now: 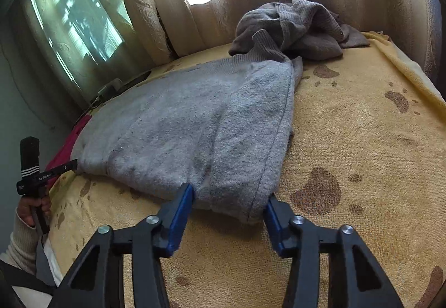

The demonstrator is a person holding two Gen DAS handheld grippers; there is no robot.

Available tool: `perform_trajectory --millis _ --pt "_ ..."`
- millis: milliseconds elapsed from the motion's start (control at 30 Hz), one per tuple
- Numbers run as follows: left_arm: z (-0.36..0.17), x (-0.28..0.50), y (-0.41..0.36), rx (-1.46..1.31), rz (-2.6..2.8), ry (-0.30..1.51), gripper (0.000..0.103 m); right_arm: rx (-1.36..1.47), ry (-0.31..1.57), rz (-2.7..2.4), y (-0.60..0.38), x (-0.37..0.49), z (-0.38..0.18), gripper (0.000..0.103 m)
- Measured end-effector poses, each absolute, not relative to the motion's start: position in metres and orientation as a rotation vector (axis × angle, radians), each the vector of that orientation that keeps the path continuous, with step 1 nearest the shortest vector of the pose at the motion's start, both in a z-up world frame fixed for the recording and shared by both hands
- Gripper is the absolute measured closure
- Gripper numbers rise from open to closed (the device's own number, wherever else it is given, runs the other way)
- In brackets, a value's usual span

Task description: Fold clothes

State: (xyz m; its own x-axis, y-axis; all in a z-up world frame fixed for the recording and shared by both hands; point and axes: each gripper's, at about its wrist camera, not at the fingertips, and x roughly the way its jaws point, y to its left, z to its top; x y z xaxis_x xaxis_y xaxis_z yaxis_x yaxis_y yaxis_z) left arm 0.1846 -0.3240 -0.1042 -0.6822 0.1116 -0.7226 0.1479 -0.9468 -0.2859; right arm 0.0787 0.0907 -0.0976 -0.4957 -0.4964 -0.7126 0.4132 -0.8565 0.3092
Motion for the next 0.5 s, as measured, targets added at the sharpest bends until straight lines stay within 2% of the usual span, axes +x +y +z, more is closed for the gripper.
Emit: perform_trajectory --millis 133,233,267,367,467,500 --pt "-0.104 0.183 -0.326 1.237 -2.768 0.460 0.093 1.114 -0.052 -2.373 0.086 0.085 -0.088 0.080" --pt "-0.104 0.182 -0.328 1.244 -2.740 0.425 0.093 1.009 0.005 -2.471 0.098 0.093 -0.058 0.085" --pt "-0.105 0.182 -0.328 1.248 -2.735 0.412 0.093 0.977 0.030 -2.523 0.105 0.096 -0.048 0.092" --pt "-0.104 0.181 -0.326 1.254 -2.725 0.371 0.093 0.963 0.098 -2.647 0.127 0.098 -0.036 0.095" --pt "-0.102 0.182 -0.326 1.260 -2.719 0.354 0.093 1.048 -0.020 -2.615 0.145 0.089 -0.054 0.095" --pt "-0.101 0.183 -0.327 1.261 -2.715 0.355 0.093 1.071 -0.112 -2.571 0.149 0.088 -0.061 0.094"
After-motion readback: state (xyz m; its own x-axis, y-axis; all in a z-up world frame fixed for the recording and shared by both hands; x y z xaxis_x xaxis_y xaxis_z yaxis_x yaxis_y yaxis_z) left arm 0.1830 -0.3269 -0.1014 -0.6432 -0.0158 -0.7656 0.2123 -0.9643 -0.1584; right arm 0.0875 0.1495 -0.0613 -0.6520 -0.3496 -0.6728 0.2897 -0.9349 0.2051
